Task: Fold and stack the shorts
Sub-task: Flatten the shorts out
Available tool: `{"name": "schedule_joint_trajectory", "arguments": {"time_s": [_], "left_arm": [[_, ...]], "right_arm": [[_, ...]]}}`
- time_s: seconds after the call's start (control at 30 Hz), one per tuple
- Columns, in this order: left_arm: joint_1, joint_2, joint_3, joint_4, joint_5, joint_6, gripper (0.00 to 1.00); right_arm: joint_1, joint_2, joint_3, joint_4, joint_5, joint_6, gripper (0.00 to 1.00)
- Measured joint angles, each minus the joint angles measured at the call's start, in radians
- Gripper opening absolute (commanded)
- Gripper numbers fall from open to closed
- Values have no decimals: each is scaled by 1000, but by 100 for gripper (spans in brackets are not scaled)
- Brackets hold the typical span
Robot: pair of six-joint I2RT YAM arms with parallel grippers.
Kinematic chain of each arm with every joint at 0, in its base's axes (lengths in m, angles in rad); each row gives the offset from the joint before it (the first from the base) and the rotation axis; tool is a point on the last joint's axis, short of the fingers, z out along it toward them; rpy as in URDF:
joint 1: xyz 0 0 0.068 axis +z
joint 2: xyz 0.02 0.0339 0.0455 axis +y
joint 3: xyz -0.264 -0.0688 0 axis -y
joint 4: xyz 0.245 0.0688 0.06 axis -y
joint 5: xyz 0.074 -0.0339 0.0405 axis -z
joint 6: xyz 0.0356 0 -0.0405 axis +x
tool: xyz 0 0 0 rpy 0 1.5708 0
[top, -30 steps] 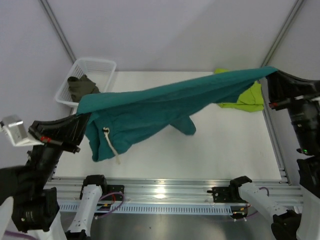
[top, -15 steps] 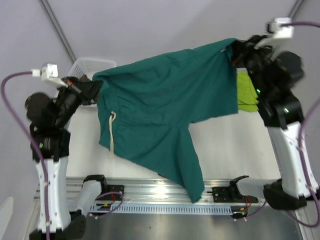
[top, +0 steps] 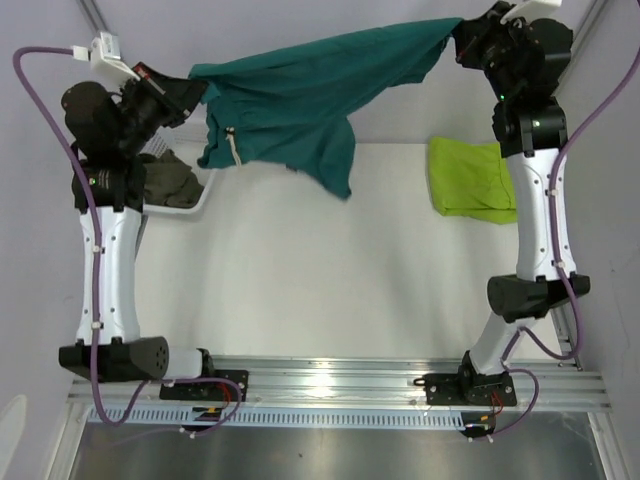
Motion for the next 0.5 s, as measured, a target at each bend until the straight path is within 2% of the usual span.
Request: {"name": "schedule_joint_trajectory", "arguments": {"time_s": [0.07, 0.13, 0.23, 0.33, 0.5], "left_arm": [[0, -46, -55, 48, 13, 1, 1], [0, -149, -215, 119, 22, 2, 1], [-4, -351, -558, 233, 39, 8, 1], [-7, -490, -856, 277, 51, 2, 1], [-20, -655, -1255, 207, 68, -18, 1]], "right_arm": [[-21, -61, -90, 30, -40, 25, 0], [-35, -141, -217, 43, -80, 47, 0], [-38, -329, -557, 100, -129, 80, 0], [-26, -510, -940, 155, -143, 105, 0], [2, -670, -1366, 113, -134, 130, 0]]}}
